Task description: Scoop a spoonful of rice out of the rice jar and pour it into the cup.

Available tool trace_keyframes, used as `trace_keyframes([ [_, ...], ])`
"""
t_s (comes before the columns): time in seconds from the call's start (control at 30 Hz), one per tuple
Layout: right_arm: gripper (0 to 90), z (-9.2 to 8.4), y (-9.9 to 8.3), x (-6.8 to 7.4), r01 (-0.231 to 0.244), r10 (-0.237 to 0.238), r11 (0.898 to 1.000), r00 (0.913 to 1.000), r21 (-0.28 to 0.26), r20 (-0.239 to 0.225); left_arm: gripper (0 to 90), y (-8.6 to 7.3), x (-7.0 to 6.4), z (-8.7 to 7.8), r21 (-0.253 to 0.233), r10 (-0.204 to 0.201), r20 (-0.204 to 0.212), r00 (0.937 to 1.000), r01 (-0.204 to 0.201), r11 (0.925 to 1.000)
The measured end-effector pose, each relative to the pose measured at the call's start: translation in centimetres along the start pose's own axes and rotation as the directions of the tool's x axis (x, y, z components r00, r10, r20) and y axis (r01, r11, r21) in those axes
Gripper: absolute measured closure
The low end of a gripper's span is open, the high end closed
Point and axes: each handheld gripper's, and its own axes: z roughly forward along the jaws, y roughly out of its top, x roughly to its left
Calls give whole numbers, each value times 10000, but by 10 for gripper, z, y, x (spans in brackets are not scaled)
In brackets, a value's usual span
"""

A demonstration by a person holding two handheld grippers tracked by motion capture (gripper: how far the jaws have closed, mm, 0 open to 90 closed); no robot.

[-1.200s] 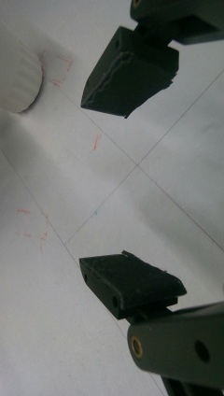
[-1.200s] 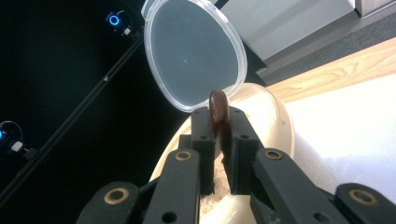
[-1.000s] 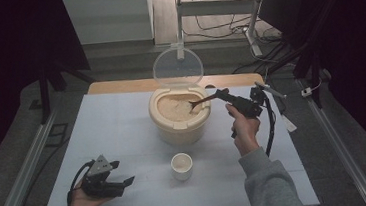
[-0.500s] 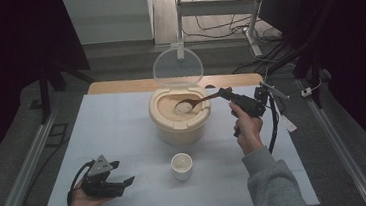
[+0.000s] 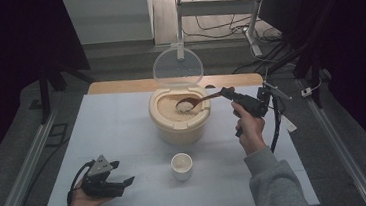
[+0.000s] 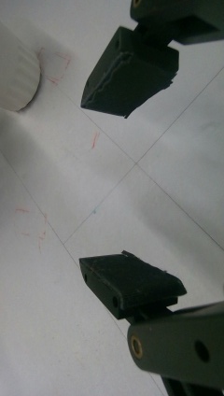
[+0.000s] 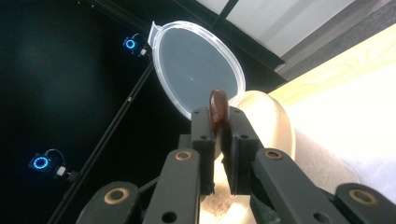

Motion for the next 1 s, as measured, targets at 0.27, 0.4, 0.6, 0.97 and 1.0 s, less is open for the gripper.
trace_keyframes([
  [0.27, 835, -4, 1, 1, -98, 100, 9999, 9998, 124, -146, 211, 0, 0, 0, 3, -10, -3, 10000, 10, 10000],
  [0.4, 835, -5, 0, 2, -200, 203, 9997, 9995, 140, -224, 211, 0, 0, 0, 7, -2, 0, 10000, 2, 10000],
  [0.6, 835, -8, -2, 1, -327, 340, 9990, 9986, 313, -398, 211, 0, 0, 0, 9, -6, 2, 10000, 6, 10000],
  [0.97, 835, -19, -4, 8, -61, 99, 9983, 9977, 576, -667, 212, 0, 0, 1, 29, 3, -3, 10000, -3, 10000],
  [1.0, 835, -20, -5, 9, -12, 51, 9983, 9977, 581, -669, 211, 0, 0, 1, 31, 8, 2, 10000, -8, 10000],
])
